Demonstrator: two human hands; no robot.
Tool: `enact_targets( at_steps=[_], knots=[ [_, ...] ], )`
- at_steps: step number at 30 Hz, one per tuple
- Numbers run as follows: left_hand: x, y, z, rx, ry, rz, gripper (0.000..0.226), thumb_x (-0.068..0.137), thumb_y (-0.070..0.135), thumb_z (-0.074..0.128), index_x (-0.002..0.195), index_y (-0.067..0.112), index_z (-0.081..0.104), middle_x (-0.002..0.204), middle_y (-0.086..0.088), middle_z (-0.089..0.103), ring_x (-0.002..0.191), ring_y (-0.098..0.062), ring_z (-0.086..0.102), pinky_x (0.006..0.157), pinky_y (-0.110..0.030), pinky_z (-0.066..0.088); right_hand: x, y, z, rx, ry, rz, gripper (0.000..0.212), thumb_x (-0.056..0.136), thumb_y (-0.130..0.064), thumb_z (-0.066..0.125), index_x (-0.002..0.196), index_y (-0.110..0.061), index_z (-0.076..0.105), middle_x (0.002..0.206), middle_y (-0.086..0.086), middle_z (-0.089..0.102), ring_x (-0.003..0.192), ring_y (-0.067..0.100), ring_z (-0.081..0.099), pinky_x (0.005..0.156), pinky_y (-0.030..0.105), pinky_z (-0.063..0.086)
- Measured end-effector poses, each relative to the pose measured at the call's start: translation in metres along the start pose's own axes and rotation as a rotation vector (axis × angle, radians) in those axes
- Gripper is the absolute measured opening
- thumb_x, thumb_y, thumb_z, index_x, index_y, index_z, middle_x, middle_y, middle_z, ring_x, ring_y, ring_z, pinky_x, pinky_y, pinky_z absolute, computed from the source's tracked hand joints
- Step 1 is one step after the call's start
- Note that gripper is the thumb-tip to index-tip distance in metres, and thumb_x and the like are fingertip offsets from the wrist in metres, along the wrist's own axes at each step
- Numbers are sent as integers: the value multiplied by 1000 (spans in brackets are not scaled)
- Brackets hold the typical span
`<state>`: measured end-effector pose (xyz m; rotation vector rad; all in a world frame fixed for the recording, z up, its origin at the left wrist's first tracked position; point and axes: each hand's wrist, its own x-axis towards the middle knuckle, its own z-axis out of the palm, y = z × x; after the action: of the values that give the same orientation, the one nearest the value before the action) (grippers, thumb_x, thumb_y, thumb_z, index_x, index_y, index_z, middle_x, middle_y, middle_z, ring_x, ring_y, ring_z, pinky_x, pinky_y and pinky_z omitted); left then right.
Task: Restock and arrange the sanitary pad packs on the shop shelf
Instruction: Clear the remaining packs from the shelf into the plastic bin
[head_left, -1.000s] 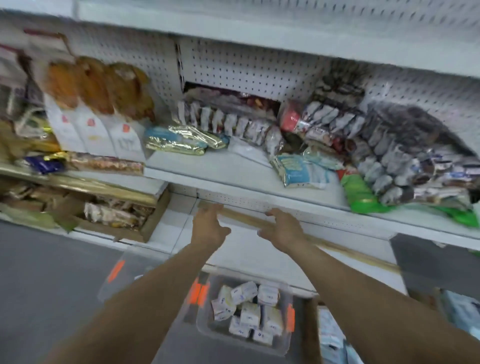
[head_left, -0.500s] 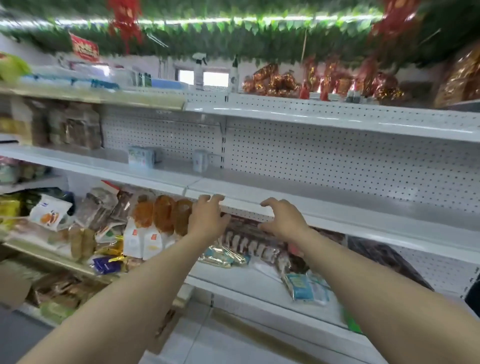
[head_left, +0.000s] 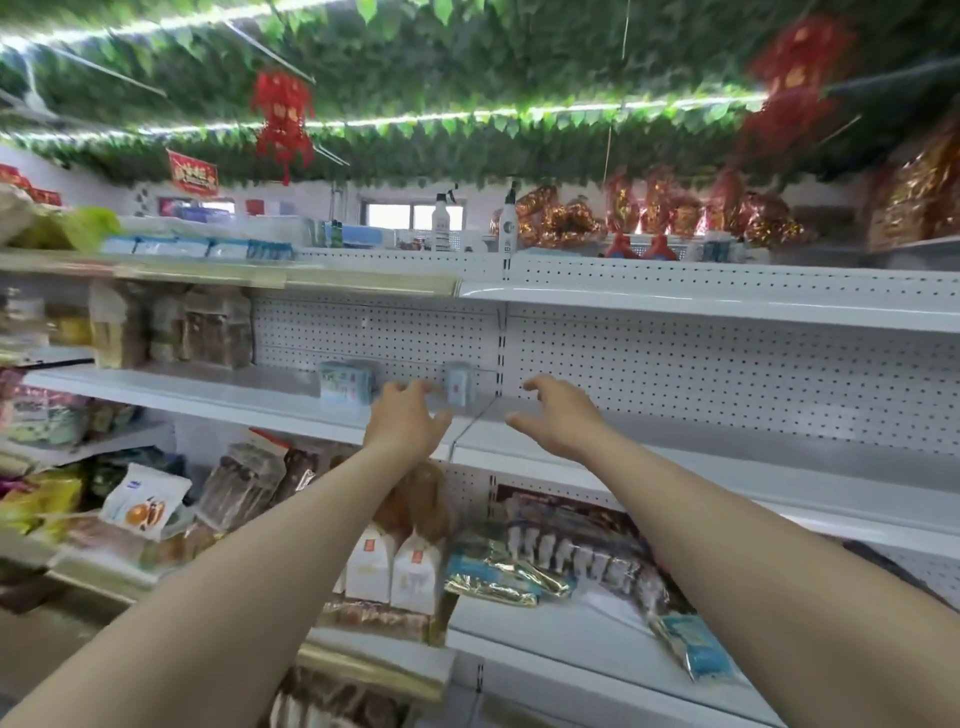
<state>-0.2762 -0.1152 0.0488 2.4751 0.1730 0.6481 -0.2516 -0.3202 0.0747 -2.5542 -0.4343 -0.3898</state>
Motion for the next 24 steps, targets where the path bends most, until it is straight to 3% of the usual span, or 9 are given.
enact_targets(
  at_steps=[7, 12, 16, 20, 24],
  knots=[
    [28, -31, 0, -89, -43, 2, 53, 97, 35, 61, 145, 19, 43, 150, -14, 36, 128, -32, 48, 103, -40, 42, 21, -15, 29, -2, 12, 50, 66, 93, -45, 67, 148, -19, 42, 148, 5, 49, 128, 24, 53, 97, 35, 45],
    [55, -44, 14, -120, -45, -14, 55, 96, 33, 62, 146, 19, 43, 147, -14, 39, 124, -31, 50, 99, -38, 42, 49, -9, 41, 2, 18, 66, 65, 93, -41, 69, 147, -17, 43, 148, 7, 48, 131, 26, 51, 104, 39, 45],
    [87, -50, 25, -115, -48, -29, 55, 96, 31, 60, 147, 20, 42, 146, -13, 41, 110, -29, 53, 81, -31, 41, 83, -1, 48, -18, 5, 60, 65, 92, -43, 68, 147, -18, 44, 146, 7, 49, 128, 26, 52, 99, 37, 45],
    [121, -55, 33, -123, -26, -51, 55, 96, 28, 60, 147, 20, 42, 146, -13, 39, 94, -23, 49, 63, -26, 41, 119, 7, 54, -4, -13, 54, 64, 93, -39, 69, 147, -17, 44, 146, 9, 49, 127, 27, 53, 104, 40, 47],
    [146, -64, 38, -108, 3, -75, 53, 97, 31, 62, 145, 20, 43, 149, -13, 39, 115, -32, 54, 78, -33, 46, 146, 10, 64, -14, -42, 18, 65, 93, -35, 70, 148, -14, 43, 146, 10, 50, 128, 26, 52, 103, 36, 43]
  ],
)
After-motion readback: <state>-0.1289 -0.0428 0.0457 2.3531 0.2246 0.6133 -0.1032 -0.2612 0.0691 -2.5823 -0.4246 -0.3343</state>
